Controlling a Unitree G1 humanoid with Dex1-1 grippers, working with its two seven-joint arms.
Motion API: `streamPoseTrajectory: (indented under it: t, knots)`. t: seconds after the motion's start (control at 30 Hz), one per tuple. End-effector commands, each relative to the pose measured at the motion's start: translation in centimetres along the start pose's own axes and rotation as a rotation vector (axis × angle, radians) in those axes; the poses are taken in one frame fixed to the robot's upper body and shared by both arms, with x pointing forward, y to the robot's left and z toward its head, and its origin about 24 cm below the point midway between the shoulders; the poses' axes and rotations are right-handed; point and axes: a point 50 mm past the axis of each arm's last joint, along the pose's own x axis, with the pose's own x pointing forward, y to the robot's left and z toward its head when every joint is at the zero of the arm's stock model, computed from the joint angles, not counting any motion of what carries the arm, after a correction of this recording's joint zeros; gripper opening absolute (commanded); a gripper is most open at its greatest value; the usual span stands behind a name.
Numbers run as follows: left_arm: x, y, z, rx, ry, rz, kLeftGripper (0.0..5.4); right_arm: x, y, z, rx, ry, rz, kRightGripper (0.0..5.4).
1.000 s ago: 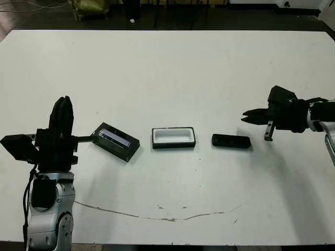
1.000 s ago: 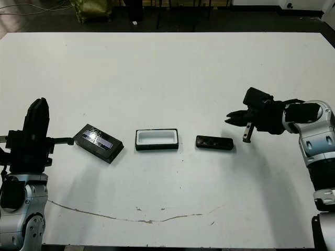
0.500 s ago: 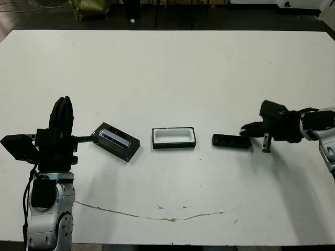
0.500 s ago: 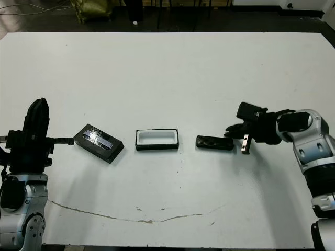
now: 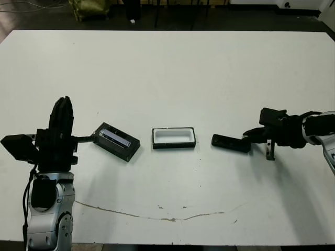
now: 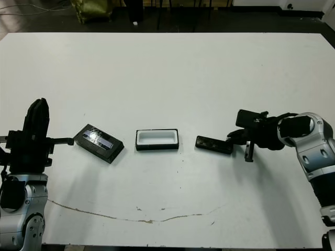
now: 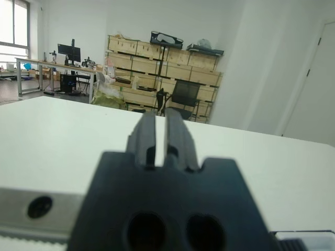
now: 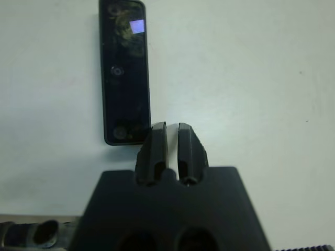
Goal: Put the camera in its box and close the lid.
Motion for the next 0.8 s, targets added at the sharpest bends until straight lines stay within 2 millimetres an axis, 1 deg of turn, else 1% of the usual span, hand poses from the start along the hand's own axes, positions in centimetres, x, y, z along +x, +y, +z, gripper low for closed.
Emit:
streamPoseTrajectory:
  t: [0.03,0.23,0.3,0.53,0.7,0.8]
  knots:
    - [-0.4,0.2,-0.4,0.002,0.032,0.014,0.03,0.3,1.5,-1.0,0.037,0.034,0.064,0.00]
    - [-0.4,0.2,-0.4,0.002,0.031,0.015,0.03,-0.1,2.2,-0.2,0.004,0.036,0.068,0.00]
    - [-0.4,0.2,-0.3,0.003,0.031,0.016,0.03,-0.3,2.5,0.1,0.027,0.021,0.078,0.00]
    - [-0.4,0.1,-0.3,0.007,0.031,0.014,0.03,-0.8,3.2,1.4,0.049,0.049,0.092,0.00]
    - [-0.4,0.1,-0.4,0.007,0.035,0.014,0.03,-0.8,3.2,1.7,0.059,0.036,0.108,0.00]
    - [-0.4,0.1,-0.4,0.004,0.036,0.014,0.03,-0.7,3.0,1.5,0.037,0.044,0.041,0.00]
